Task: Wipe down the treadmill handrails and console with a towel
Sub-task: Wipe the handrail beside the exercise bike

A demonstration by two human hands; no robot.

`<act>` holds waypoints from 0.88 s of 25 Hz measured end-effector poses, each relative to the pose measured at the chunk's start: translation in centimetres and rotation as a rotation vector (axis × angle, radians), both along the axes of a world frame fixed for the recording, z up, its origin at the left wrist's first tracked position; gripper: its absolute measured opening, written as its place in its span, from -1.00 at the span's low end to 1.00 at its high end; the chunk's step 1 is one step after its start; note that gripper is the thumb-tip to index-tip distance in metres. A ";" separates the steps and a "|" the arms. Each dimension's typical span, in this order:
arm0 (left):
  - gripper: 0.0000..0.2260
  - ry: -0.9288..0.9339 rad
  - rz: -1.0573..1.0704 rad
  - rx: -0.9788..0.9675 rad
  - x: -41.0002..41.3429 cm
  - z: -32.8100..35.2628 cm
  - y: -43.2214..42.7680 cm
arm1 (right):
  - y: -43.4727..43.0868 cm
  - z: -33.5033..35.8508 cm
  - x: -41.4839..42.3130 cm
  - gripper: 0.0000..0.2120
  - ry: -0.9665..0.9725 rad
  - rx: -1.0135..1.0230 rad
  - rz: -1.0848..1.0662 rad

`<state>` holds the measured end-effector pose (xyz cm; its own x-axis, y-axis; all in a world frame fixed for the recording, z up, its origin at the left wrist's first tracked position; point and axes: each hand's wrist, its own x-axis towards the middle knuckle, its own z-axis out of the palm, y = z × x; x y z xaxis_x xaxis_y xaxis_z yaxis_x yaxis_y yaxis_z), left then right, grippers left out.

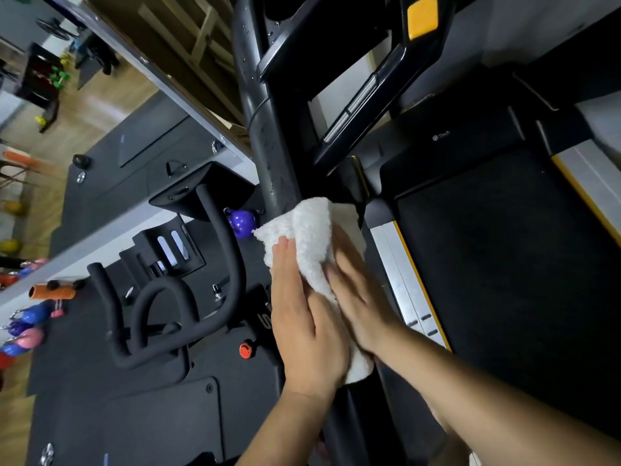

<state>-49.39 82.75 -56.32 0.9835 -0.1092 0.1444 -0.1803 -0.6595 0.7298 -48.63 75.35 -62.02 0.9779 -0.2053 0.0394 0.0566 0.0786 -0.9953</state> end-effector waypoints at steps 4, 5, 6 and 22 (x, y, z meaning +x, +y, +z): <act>-0.46 0.008 -0.057 -0.023 0.2 0.3 -0.2 | -2.2 0.1 6.0 -0.36 -0.016 -0.229 -0.004; -0.46 0.019 -0.021 0.010 0.3 -0.1 0.1 | -1.9 -0.8 6.0 -0.38 -0.011 -0.235 0.000; -0.46 0.025 0.007 0.029 0.2 -0.4 0.4 | -1.6 -1.8 5.1 -0.43 0.007 -0.216 -0.009; -0.44 0.011 0.044 0.086 0.2 -0.9 0.6 | 0.4 -3.7 0.1 -0.34 0.216 -0.016 -0.071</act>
